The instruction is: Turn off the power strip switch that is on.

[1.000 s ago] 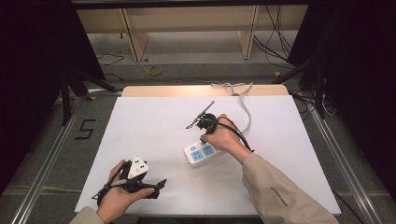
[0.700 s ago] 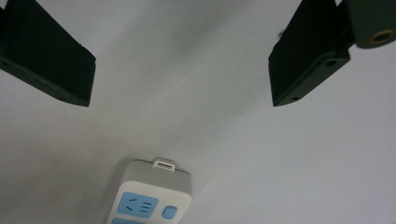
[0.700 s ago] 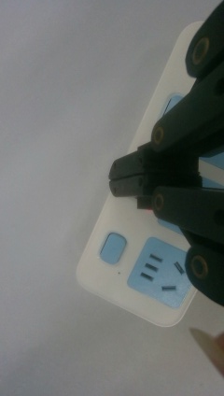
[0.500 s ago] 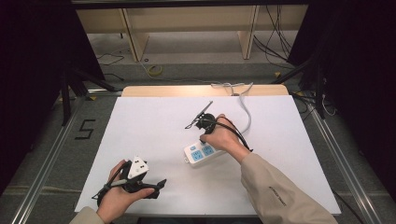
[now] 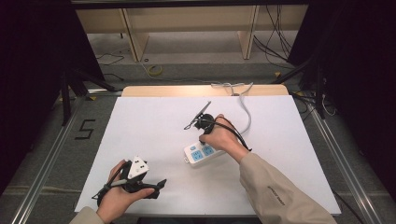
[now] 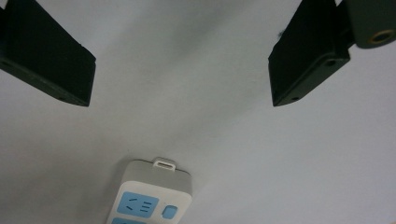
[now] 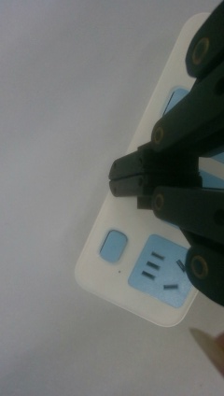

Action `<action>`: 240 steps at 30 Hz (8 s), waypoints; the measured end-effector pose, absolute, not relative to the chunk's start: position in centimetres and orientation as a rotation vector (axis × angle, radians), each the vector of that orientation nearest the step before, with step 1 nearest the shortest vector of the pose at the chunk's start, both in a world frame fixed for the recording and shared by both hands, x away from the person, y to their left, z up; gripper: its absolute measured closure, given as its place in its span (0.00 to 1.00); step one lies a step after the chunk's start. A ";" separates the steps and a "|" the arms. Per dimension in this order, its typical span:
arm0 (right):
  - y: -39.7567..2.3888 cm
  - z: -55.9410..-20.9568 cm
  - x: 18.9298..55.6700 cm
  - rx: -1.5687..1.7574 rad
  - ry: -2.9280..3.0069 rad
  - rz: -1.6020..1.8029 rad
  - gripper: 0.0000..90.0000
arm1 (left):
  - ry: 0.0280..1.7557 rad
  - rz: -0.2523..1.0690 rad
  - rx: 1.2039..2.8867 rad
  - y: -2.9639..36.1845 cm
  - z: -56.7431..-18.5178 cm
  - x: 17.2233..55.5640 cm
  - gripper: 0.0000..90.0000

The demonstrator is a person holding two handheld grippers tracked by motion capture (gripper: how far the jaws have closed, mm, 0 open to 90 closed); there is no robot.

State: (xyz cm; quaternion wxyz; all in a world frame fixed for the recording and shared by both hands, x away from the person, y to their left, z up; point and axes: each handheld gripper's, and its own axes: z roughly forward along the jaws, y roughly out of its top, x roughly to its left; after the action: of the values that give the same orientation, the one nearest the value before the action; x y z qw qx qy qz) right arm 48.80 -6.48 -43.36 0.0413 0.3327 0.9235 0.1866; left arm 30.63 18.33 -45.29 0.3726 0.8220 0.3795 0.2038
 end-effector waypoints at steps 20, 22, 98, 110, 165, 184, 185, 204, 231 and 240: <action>-6.0 -43.2 49.0 1.032 2.843 0.506 1.00 | 0.967 0.523 2.111 18.3 -45.3 30.6 0.08; -5.9 -43.2 49.1 1.032 2.843 0.503 1.00 | 0.967 0.524 2.112 18.3 -45.3 30.6 0.08; -5.5 -43.2 49.6 1.074 2.871 0.438 1.00 | 0.968 0.519 2.112 18.2 -45.4 30.6 0.08; -5.4 -43.2 49.5 1.067 2.868 0.438 1.00 | 0.968 0.518 2.114 18.2 -45.3 30.6 0.08; -7.8 -42.0 48.7 1.022 2.779 0.611 0.99 | 0.965 0.517 2.121 18.2 -45.4 30.7 0.08; -9.5 -41.1 47.8 0.989 2.725 0.761 0.88 | 0.969 0.517 2.119 18.2 -45.4 30.7 0.08; -9.6 -41.0 47.7 0.992 2.723 0.765 0.88 | 0.969 0.517 2.120 18.2 -45.4 30.7 0.08; -12.3 -40.0 46.7 0.973 2.639 0.875 0.70 | 0.976 0.518 2.115 18.2 -45.4 30.7 0.08; -19.4 -39.2 42.8 0.997 2.444 1.103 0.50 | 0.985 0.522 2.118 18.3 -45.4 30.7 0.08; -22.0 -39.8 40.8 1.002 2.397 1.163 0.47 | 0.990 0.523 2.116 18.3 -45.5 30.7 0.08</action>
State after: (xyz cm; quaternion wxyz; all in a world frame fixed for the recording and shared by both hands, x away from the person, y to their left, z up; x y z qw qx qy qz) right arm 40.81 -22.04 -39.85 0.1470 0.3482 0.8330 0.4040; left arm 30.72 18.32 -45.47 0.3651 0.8230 0.3848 0.2034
